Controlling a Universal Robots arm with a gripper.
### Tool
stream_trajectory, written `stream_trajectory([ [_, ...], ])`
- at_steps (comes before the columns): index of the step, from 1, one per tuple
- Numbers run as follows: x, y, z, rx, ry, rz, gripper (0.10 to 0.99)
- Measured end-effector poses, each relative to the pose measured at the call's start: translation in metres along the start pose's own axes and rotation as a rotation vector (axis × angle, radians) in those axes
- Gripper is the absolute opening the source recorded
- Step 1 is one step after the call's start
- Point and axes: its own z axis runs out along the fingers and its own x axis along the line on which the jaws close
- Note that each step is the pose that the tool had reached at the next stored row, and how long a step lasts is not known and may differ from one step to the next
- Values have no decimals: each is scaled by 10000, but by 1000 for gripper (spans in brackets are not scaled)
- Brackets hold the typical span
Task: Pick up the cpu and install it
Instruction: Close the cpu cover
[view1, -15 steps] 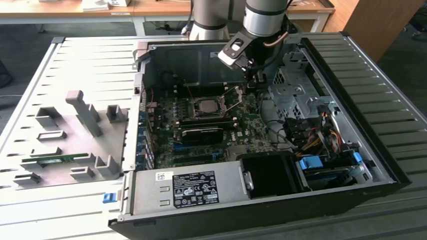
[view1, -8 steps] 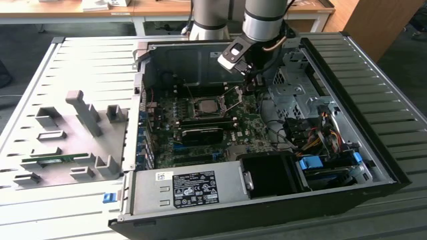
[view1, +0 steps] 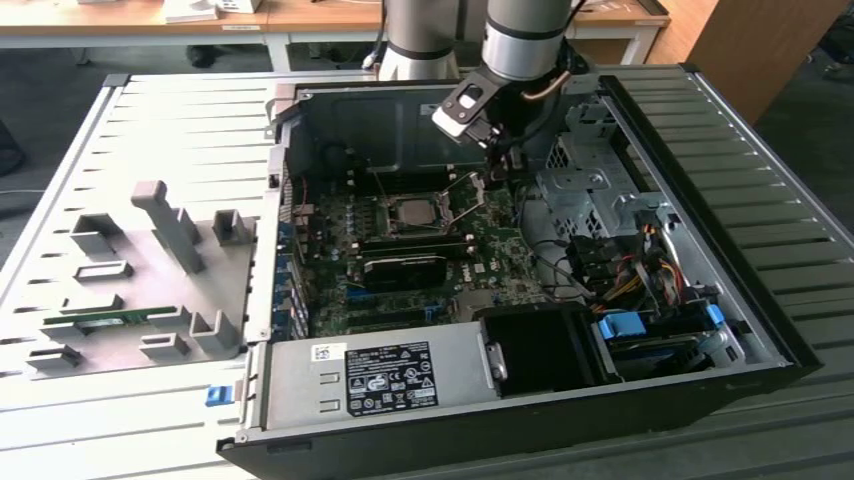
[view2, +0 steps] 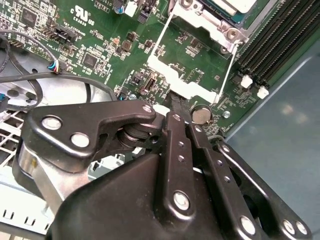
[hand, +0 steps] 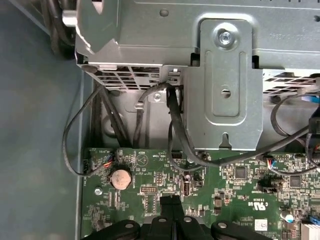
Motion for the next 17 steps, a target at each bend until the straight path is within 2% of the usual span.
stream_trajectory([
  [6, 3, -49, -83, 22, 9, 0, 106],
  [14, 6, -245, -91, 23, 11, 1, 106],
  [17, 7, -291, -91, 22, 13, 0, 106],
])
